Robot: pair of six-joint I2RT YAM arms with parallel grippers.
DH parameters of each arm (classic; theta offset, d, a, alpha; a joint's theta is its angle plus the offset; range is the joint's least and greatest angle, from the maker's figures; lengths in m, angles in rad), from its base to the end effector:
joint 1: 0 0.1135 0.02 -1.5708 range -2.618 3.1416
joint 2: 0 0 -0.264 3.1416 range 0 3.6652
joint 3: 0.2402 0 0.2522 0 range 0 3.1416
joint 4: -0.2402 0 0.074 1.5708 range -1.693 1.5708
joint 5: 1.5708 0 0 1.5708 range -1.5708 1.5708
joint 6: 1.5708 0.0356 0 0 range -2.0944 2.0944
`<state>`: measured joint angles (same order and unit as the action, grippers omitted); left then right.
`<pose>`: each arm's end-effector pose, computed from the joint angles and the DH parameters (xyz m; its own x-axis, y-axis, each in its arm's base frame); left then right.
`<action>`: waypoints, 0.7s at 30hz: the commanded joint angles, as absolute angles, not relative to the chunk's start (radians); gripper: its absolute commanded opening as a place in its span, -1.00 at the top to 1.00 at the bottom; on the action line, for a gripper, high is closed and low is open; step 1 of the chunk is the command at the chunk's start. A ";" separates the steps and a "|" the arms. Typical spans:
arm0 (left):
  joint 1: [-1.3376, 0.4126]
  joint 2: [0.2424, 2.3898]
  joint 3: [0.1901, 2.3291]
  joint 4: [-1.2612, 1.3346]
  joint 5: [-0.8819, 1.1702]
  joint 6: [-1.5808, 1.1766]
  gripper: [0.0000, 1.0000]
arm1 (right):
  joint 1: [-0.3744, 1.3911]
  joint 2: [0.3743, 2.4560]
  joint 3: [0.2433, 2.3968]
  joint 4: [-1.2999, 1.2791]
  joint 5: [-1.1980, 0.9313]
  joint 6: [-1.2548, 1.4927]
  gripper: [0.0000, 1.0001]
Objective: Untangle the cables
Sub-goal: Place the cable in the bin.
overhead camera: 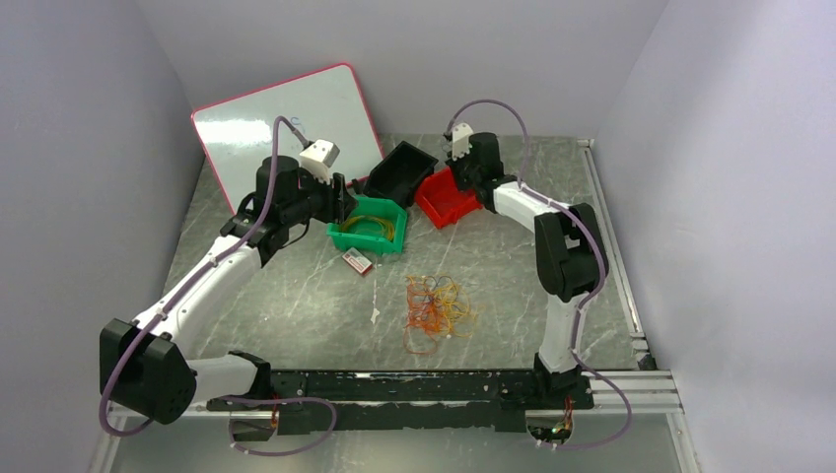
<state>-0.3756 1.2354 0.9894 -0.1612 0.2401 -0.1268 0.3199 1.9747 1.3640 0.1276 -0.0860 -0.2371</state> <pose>0.2620 -0.1124 0.3183 -0.4362 0.0400 -0.8990 0.5084 0.8353 -0.2095 0.4317 0.1462 0.2141 -0.3381 -0.3585 -0.8702 -0.4783 0.8617 -0.1692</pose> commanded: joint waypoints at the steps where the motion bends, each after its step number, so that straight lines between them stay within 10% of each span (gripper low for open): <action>1: -0.365 1.234 0.995 -0.143 0.263 -0.114 -0.06 | 0.313 2.013 1.395 0.007 -0.054 -0.225 0.94; 21: -0.364 1.235 1.002 -0.155 0.258 -0.108 -0.04 | 0.311 2.139 1.559 -0.146 -0.019 -0.190 0.49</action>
<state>-0.3752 1.2373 0.9894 -0.1619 0.2401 -0.1226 0.3199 2.1254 1.5177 -0.1059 -0.0326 -0.1955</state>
